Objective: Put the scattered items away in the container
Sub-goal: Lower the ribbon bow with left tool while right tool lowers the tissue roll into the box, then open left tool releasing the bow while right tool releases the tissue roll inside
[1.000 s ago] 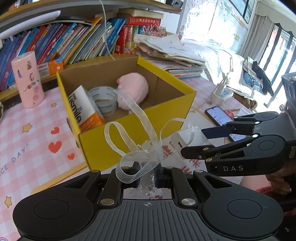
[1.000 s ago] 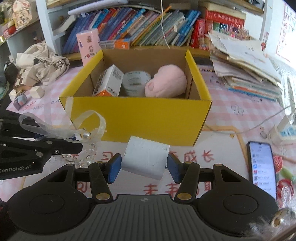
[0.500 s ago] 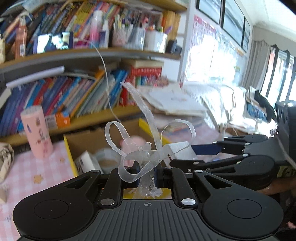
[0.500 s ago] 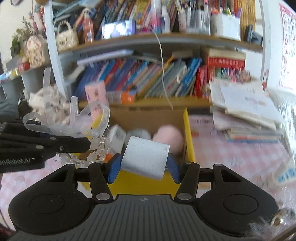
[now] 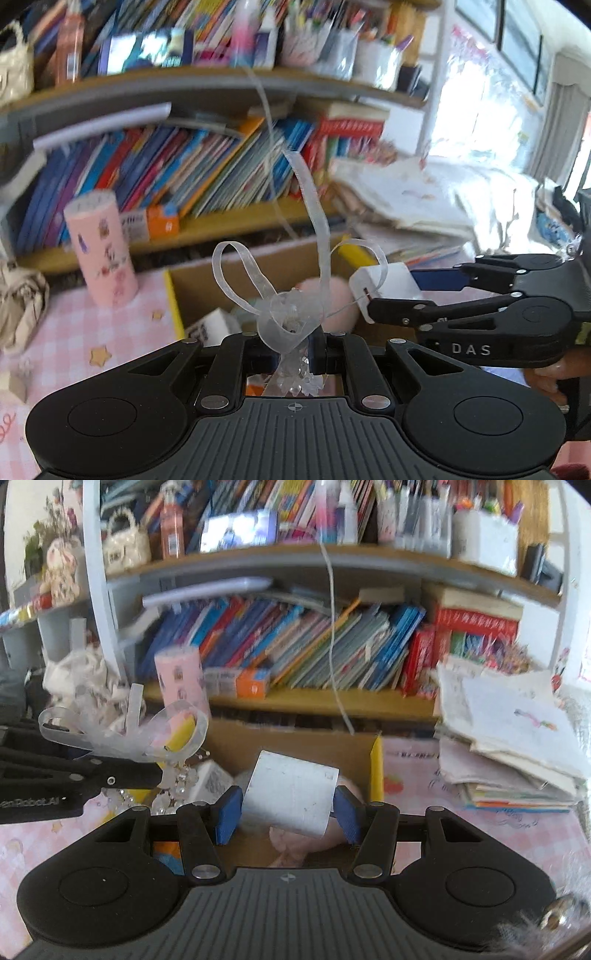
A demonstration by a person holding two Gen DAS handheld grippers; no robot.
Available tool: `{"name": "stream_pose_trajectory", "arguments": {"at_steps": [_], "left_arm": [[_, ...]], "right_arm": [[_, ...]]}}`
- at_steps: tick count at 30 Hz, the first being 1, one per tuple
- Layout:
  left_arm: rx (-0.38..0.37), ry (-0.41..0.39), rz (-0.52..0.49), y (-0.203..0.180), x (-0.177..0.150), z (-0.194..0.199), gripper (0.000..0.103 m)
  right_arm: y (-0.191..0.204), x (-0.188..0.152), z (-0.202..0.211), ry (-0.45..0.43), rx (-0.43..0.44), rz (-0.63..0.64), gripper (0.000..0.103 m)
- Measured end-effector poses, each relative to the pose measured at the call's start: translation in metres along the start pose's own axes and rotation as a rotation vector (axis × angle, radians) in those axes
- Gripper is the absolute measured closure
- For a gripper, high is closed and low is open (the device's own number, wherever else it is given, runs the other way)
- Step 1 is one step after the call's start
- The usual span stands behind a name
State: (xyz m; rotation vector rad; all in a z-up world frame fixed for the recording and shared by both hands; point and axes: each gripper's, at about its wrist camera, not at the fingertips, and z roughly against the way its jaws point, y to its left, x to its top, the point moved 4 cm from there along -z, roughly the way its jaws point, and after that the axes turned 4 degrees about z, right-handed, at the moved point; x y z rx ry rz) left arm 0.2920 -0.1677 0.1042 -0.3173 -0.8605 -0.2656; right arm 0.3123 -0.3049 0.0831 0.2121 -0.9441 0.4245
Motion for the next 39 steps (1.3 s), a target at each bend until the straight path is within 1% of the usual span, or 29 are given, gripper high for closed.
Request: {"name": "stream_pose_trajectory", "arguments": {"at_steps": [7,16,18,19,20,21,27,34,36,38,39], "left_arm": [[0.032,0.104,0.005,0.005,-0.016,-0.039,0.09],[0.071,0.204,-0.05,0.003,-0.036,-0.065,0.09],[0.076,0.222,-0.05,0.004,-0.04,-0.068,0.089],[0.072,0.226,-0.049,0.005,-0.041,-0.069,0.089],[0.072,0.229,-0.05,0.004,-0.042,-0.069,0.089],[0.071,0.232,-0.051,0.003,-0.042,-0.07,0.089],[0.071,0.241,-0.062,0.002,-0.045,-0.072,0.089],[0.069,0.238,-0.068,0.001,-0.044,-0.072,0.088],[0.074,0.235,-0.064,0.002,-0.044,-0.071,0.086],[0.062,0.226,-0.052,0.001,-0.042,-0.068,0.073],[0.05,0.219,-0.047,0.0,-0.041,-0.065,0.069]], "right_arm": [[-0.002,-0.019,-0.039,0.114,0.018,0.02,0.051],[0.001,-0.032,-0.068,0.2,0.055,0.069,0.05],[0.004,-0.033,-0.071,0.201,0.042,0.097,0.053],[0.004,-0.033,-0.072,0.198,0.041,0.102,0.056],[0.003,-0.031,-0.073,0.196,0.049,0.095,0.061],[0.002,-0.03,-0.075,0.205,0.068,0.076,0.062],[0.008,-0.031,-0.081,0.222,0.091,0.09,0.063],[0.009,-0.036,-0.08,0.235,0.088,0.082,0.063],[0.009,-0.036,-0.078,0.232,0.083,0.08,0.063],[0.008,-0.036,-0.074,0.223,0.073,0.078,0.063],[0.008,-0.036,-0.072,0.216,0.068,0.075,0.063]]}}
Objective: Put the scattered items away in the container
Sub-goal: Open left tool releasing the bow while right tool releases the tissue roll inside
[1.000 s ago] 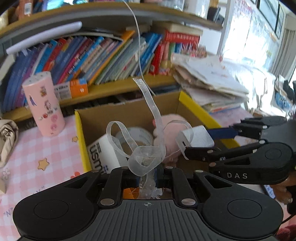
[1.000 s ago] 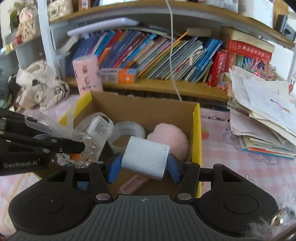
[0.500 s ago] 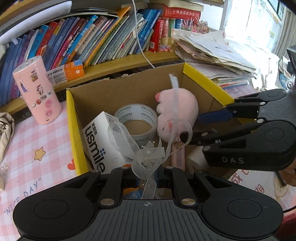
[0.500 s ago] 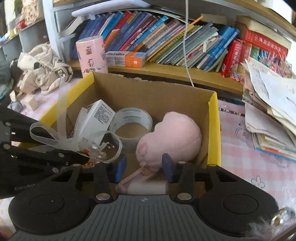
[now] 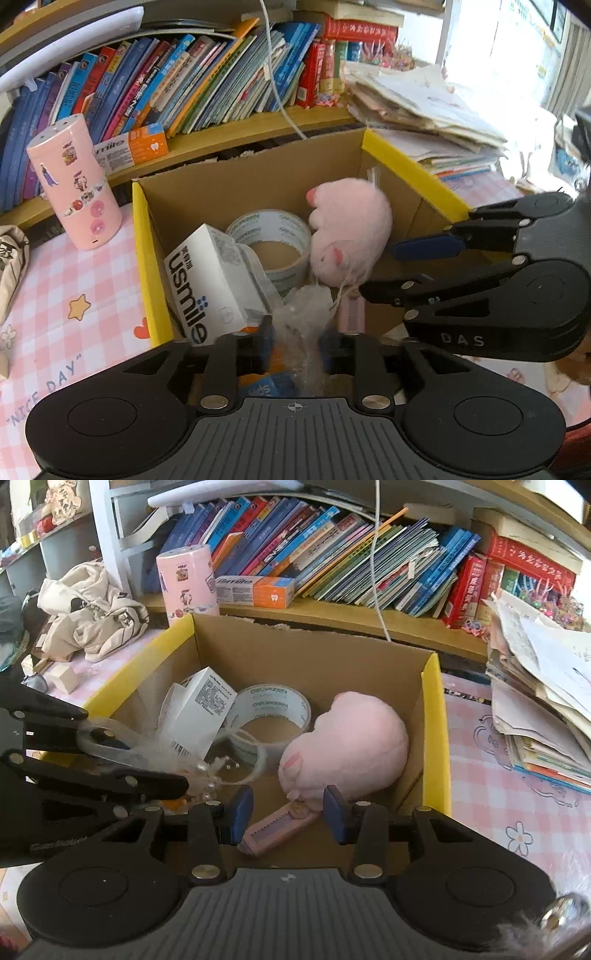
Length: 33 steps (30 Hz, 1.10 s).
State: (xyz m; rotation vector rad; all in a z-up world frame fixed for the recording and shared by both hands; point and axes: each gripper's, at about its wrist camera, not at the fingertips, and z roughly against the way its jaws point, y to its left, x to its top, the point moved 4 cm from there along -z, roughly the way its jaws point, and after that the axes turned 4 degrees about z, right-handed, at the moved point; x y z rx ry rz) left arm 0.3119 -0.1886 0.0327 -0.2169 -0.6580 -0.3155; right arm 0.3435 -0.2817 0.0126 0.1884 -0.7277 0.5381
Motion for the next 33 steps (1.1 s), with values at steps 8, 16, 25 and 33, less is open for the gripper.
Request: {"name": "stream_pose_trajectory", "arguments": {"at_steps": [8,16,25,33], "left_arm": [[0.022,-0.077,0.053,0.001,0.002,0.03,0.02],[0.066,-0.145,0.038,-0.003,-0.005,0.058,0.013],[0.09,-0.235,0.009,-0.009,-0.024,0.09,0.01],[0.122,-0.285,-0.021,-0.013,-0.037,0.099,0.01]], "right_arm": [[-0.009,-0.006,0.028,-0.068,-0.066,-0.052,0.059],[0.004,-0.015,0.054,-0.116,-0.071,-0.07,0.054],[0.024,-0.03,0.076,-0.168,-0.084,-0.064,0.045],[0.04,-0.035,0.084,-0.187,-0.09,-0.02,0.037]]}}
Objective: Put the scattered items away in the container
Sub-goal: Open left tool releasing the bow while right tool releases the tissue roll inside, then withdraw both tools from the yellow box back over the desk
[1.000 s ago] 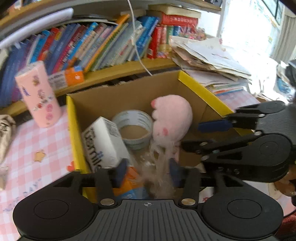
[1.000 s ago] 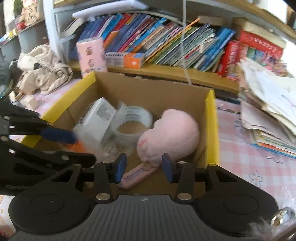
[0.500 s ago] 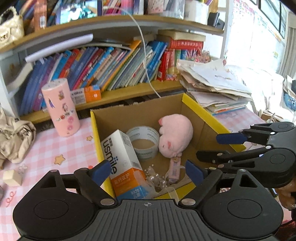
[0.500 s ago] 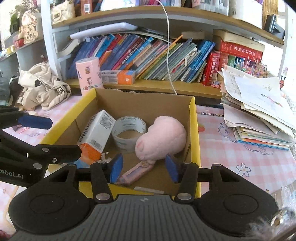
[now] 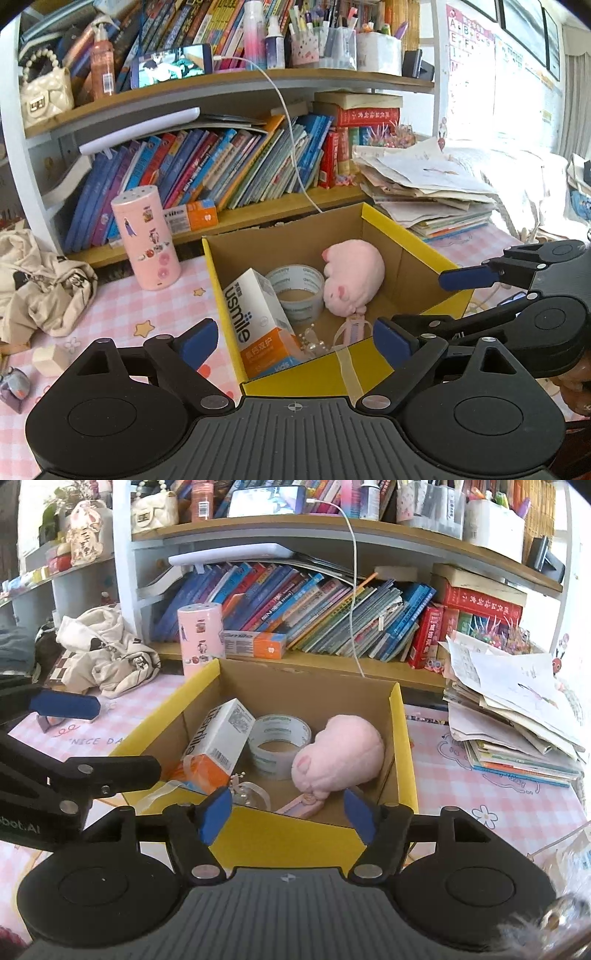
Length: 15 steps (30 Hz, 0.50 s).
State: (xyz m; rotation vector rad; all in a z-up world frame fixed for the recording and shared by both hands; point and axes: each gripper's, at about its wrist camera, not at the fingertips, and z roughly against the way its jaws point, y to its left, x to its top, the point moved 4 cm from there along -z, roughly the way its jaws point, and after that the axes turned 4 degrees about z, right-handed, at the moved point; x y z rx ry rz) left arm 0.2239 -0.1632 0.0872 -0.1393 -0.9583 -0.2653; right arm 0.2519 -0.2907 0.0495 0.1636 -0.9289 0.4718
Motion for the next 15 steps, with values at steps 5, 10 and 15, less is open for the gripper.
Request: {"name": "stream_pose_trajectory", "arguments": {"at_steps": [5,10,15], "left_arm": [[0.002,-0.002,-0.008,-0.003,-0.003,0.002,0.01],[-0.003,0.008,0.004,-0.004,-0.008,0.003,0.01],[-0.013,0.01,0.0,-0.008,-0.011,0.005,0.01]], "right_arm": [[0.001,-0.004,0.001,0.008,0.0,-0.007,0.036],[0.002,-0.009,0.006,0.004,-0.016,-0.002,0.035],[0.0,-0.016,0.011,0.016,-0.019,-0.018,0.034]]}}
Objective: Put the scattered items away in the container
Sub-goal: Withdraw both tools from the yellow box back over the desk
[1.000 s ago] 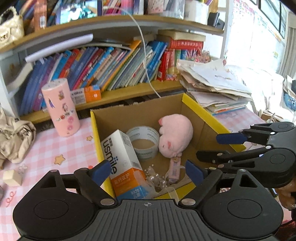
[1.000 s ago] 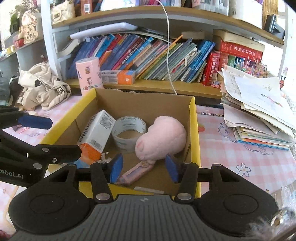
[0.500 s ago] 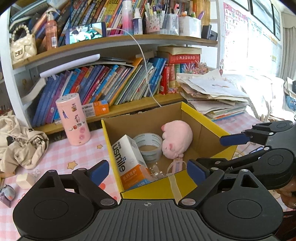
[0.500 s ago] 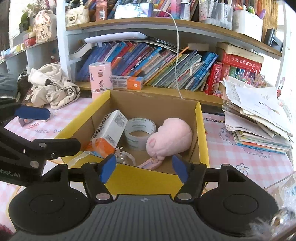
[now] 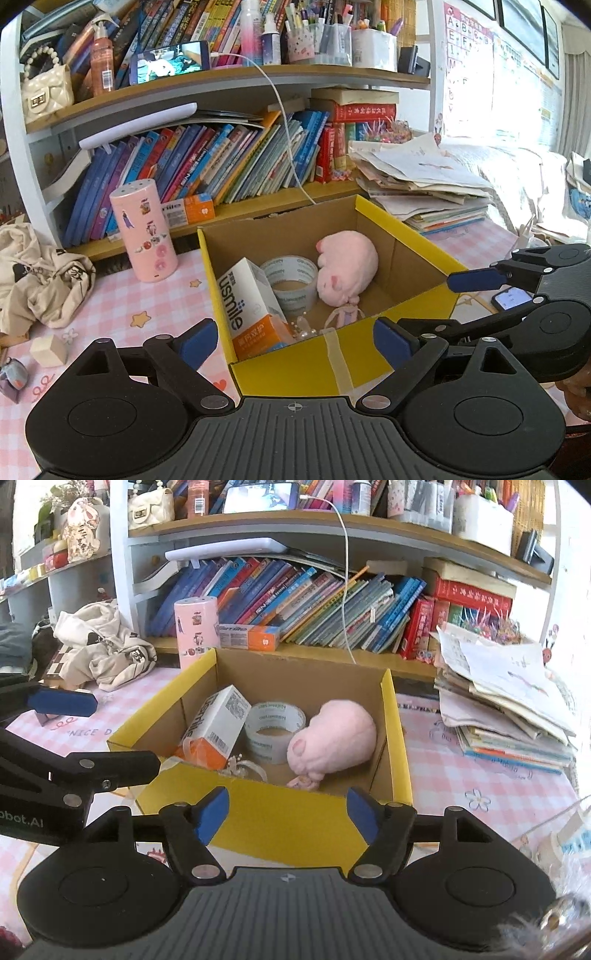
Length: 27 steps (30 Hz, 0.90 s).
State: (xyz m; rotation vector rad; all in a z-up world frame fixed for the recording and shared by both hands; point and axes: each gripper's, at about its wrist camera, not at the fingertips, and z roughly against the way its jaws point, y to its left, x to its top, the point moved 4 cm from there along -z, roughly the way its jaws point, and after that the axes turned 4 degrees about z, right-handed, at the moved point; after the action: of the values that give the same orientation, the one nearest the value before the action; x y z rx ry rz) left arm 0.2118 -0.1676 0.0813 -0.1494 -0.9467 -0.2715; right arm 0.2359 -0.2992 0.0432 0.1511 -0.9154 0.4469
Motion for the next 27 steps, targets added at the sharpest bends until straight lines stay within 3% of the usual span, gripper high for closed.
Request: {"name": "stream_pose_trajectory", "arguments": {"at_steps": [20,27], "left_arm": [[-0.057,0.115,0.069,0.002,-0.025,-0.006,0.003],[-0.073,0.138,0.055,0.008,-0.031,-0.007,0.003]], "right_arm": [[0.006,-0.028,0.0,0.119,0.006,-0.016,0.027],[0.01,-0.031,0.002,0.149,-0.031,-0.037,0.015]]}}
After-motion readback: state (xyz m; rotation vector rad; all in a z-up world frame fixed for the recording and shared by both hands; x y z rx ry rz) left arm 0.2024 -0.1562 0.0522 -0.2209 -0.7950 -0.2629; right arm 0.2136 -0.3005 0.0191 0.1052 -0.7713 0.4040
